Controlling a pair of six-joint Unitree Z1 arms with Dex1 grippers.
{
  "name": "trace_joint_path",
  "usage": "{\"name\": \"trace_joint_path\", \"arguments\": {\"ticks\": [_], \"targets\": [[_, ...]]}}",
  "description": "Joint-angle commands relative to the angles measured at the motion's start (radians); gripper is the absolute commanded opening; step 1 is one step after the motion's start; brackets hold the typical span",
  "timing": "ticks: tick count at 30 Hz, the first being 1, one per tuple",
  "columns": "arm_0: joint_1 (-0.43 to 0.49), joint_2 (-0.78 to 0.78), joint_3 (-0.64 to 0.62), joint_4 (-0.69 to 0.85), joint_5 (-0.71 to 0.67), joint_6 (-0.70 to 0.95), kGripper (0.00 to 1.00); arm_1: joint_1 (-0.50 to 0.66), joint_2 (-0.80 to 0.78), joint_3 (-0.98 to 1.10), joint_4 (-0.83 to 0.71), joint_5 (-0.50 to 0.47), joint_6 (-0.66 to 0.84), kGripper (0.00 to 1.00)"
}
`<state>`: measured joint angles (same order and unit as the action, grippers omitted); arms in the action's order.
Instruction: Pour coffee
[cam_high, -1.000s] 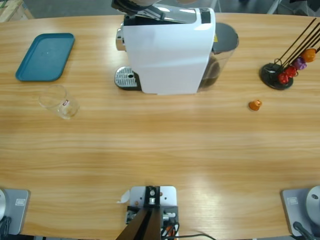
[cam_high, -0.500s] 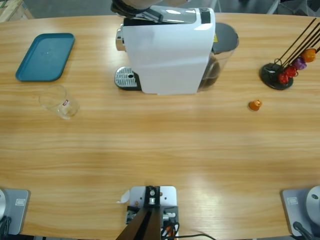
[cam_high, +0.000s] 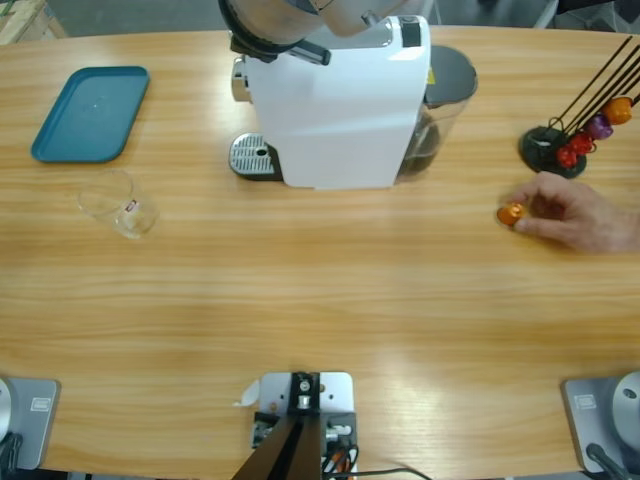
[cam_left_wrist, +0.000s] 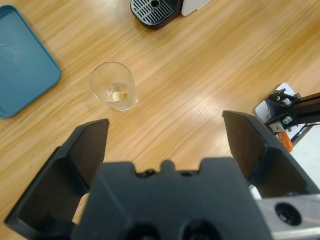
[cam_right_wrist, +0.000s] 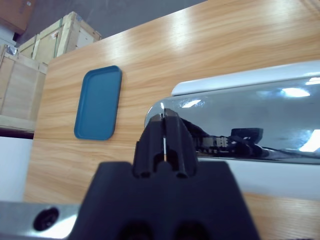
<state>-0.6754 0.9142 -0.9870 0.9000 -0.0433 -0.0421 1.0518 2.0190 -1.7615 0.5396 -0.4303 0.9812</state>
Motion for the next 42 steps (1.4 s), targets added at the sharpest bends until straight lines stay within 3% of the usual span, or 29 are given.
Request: {"name": "trace_joint_path", "arguments": {"ticks": [1,3,5,10,18,22,27,29,32,35,42], "targets": [[-0.001,-0.023,-0.008,0.008,-0.015,0.010,0.987,0.034,0.166,0.110,0.118,-0.085,-0.076,0.000],[-0.001,-0.020,-0.006,0.000,-0.015,0.010,0.988,0.034,0.093,0.086,0.141,-0.086,-0.184,0.864],[-0.001,-0.015,-0.002,-0.001,-0.016,0.010,0.991,0.034,0.013,0.068,0.143,-0.075,-0.331,0.996],[-0.001,0.007,0.013,0.000,-0.016,0.010,0.991,0.032,-0.216,0.015,0.174,0.008,-0.530,1.000],[0.001,0.049,0.016,0.017,-0.008,-0.044,0.996,-0.069,-0.430,0.029,0.441,0.139,-0.527,1.000],[0.005,0.116,0.053,0.041,0.002,-0.081,0.996,-0.109,-0.578,0.185,0.475,0.263,-0.544,1.000],[0.005,0.087,0.163,-0.181,0.059,-0.108,1.000,-0.112,-0.775,0.478,0.395,0.379,-0.595,1.000],[0.005,0.025,0.222,-0.341,0.078,-0.107,0.994,-0.122,-0.842,0.610,0.342,0.434,-0.607,1.000],[0.005,0.066,0.312,-0.434,0.080,-0.106,0.987,-0.125,-0.902,0.767,0.252,0.493,-0.613,1.000],[0.005,0.150,0.376,-0.525,0.107,-0.073,0.982,-0.125,-0.924,0.818,0.237,0.518,-0.625,1.000],[0.005,0.284,0.388,-0.590,0.261,-0.059,0.982,-0.132,-0.923,0.852,0.224,0.519,-0.655,1.000]]}}
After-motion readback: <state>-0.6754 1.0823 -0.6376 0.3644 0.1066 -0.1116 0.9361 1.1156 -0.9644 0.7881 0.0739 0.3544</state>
